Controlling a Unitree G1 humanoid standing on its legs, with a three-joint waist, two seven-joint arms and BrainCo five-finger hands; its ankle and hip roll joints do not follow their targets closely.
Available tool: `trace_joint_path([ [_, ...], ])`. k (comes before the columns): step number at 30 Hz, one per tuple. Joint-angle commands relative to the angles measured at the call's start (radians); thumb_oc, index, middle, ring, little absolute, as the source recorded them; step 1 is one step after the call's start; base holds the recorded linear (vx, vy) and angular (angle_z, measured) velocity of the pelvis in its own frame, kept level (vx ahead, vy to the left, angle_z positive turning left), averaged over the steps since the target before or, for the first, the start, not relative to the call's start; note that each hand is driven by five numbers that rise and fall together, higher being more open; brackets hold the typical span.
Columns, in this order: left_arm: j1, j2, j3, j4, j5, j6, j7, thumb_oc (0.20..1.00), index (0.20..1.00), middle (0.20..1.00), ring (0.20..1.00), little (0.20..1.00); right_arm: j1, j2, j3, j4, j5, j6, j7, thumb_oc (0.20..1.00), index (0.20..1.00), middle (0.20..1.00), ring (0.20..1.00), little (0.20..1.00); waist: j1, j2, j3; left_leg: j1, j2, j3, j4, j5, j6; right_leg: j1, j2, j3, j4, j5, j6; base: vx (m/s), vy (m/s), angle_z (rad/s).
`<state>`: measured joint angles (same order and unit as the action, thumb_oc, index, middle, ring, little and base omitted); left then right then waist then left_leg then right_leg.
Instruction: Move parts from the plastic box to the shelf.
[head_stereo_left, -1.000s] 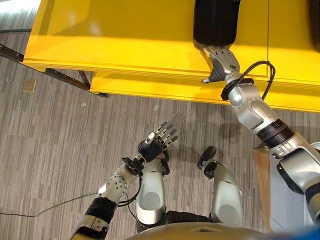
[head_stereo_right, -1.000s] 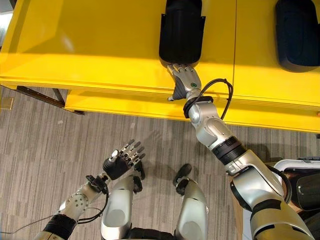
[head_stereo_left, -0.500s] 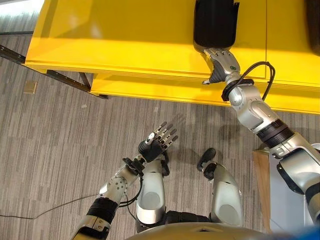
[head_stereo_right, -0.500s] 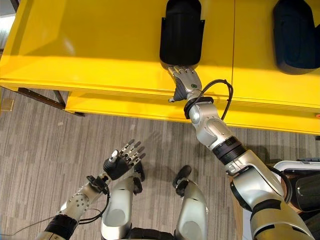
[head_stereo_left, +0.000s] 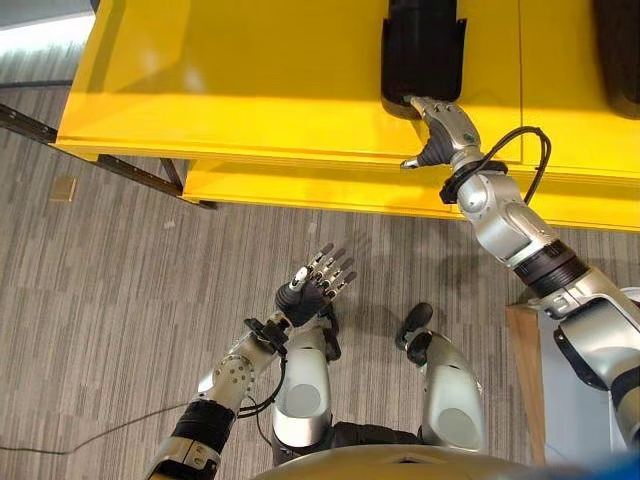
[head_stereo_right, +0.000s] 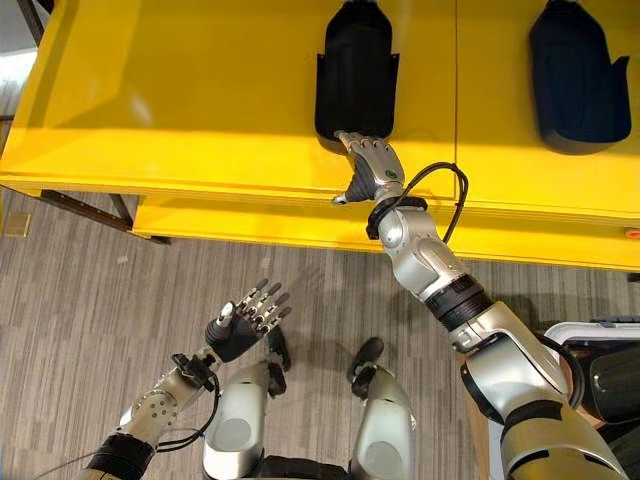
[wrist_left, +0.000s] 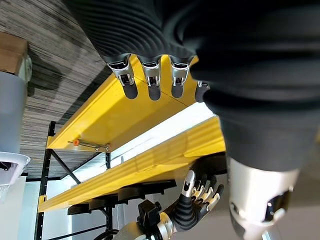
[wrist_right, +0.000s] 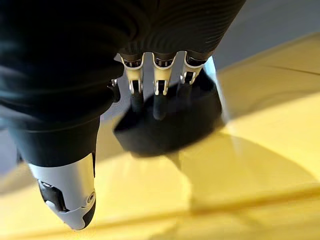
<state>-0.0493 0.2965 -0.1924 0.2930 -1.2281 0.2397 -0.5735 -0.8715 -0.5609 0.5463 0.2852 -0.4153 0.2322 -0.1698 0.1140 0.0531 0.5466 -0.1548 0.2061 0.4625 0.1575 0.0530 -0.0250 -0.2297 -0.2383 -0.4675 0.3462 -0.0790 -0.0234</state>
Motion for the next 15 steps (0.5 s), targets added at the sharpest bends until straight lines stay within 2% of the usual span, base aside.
trace_joint_path([
  [1,0.087,-0.005,-0.033,-0.121,-0.040,-0.073,-0.015,1.000,1.000,1.000,1.000,1.000,0.080,-0.009,-0.071,-0.112,0.102,-0.112,-0.066,1.000,1.000,1.000,1.000,1.000,-0.001,-0.016,-0.106,0.056,0.055,-0.024,-0.003,-0.038,-0.055,0.067,-0.061,0.003,-0.010,-0.023,0.112,0.00,0.000,0.00],
  [4,0.099,-0.004,-0.031,-0.129,-0.047,-0.080,-0.014,1.000,1.000,1.000,1.000,1.000,0.125,-0.012,-0.086,-0.148,0.156,-0.147,-0.064,1.000,1.000,1.000,1.000,1.000,-0.006,-0.019,-0.117,0.067,0.055,-0.023,-0.009,-0.037,-0.056,0.081,-0.056,0.005,-0.021,-0.022,0.112,0.00,0.000,0.00],
  [5,0.107,-0.005,-0.027,-0.134,-0.056,-0.097,-0.015,1.000,1.000,1.000,1.000,1.000,0.171,-0.009,-0.103,-0.192,0.228,-0.156,-0.034,1.000,1.000,1.000,1.000,1.000,-0.016,-0.022,-0.127,0.078,0.055,-0.022,-0.013,-0.038,-0.057,0.095,-0.051,0.007,-0.032,-0.021,0.112,0.03,0.013,-0.04],
  [6,0.127,-0.010,-0.019,-0.150,-0.115,-0.116,-0.030,1.000,1.000,1.000,1.000,1.000,0.260,-0.015,-0.133,-0.273,0.289,-0.197,0.075,1.000,1.000,1.000,1.000,1.000,-0.030,-0.028,-0.145,0.095,0.056,-0.020,-0.020,-0.038,-0.058,0.119,-0.042,0.011,-0.054,-0.019,0.111,0.04,0.023,-0.01],
  [8,0.153,-0.026,-0.006,-0.169,-0.178,-0.138,-0.067,1.000,1.000,1.000,1.000,1.000,0.387,-0.027,-0.157,-0.395,0.331,-0.267,0.155,1.000,1.000,1.000,1.000,1.000,-0.043,-0.033,-0.163,0.111,0.054,-0.016,-0.032,-0.034,-0.060,0.138,-0.035,0.013,-0.071,-0.016,0.114,0.01,0.017,-0.08],
  [9,0.158,-0.027,-0.005,-0.171,-0.182,-0.141,-0.072,1.000,1.000,1.000,1.000,1.000,0.408,-0.029,-0.161,-0.415,0.334,-0.269,0.163,1.000,1.000,1.000,1.000,1.000,-0.044,-0.034,-0.166,0.113,0.054,-0.016,-0.035,-0.032,-0.060,0.141,-0.034,0.012,-0.075,-0.014,0.115,-0.01,-0.002,-0.08],
  [11,0.183,-0.038,0.006,-0.180,-0.188,-0.179,-0.138,1.000,1.000,1.000,1.000,1.000,0.536,-0.027,-0.180,-0.512,0.364,-0.314,0.193,1.000,1.000,1.000,1.000,1.000,-0.056,-0.044,-0.192,0.130,0.056,-0.016,-0.059,-0.016,-0.067,0.166,-0.024,0.014,-0.107,-0.001,0.122,-0.01,-0.012,-0.07],
  [12,0.200,-0.044,0.009,-0.177,-0.182,-0.196,-0.189,1.000,1.000,1.000,1.000,1.000,0.604,-0.027,-0.198,-0.538,0.370,-0.385,0.210,1.000,1.000,1.000,1.000,1.000,-0.065,-0.049,-0.214,0.141,0.062,-0.015,-0.078,-0.002,-0.075,0.185,-0.015,0.018,-0.130,0.006,0.124,-0.01,-0.007,-0.08],
  [15,0.212,-0.047,0.007,-0.172,-0.182,-0.201,-0.238,1.000,1.000,1.000,1.000,1.000,0.668,-0.031,-0.217,-0.565,0.366,-0.413,0.229,1.000,1.000,1.000,1.000,1.000,-0.074,-0.052,-0.234,0.150,0.066,-0.014,-0.095,0.010,-0.081,0.199,-0.011,0.022,-0.148,0.013,0.127,-0.02,0.023,-0.07],
])
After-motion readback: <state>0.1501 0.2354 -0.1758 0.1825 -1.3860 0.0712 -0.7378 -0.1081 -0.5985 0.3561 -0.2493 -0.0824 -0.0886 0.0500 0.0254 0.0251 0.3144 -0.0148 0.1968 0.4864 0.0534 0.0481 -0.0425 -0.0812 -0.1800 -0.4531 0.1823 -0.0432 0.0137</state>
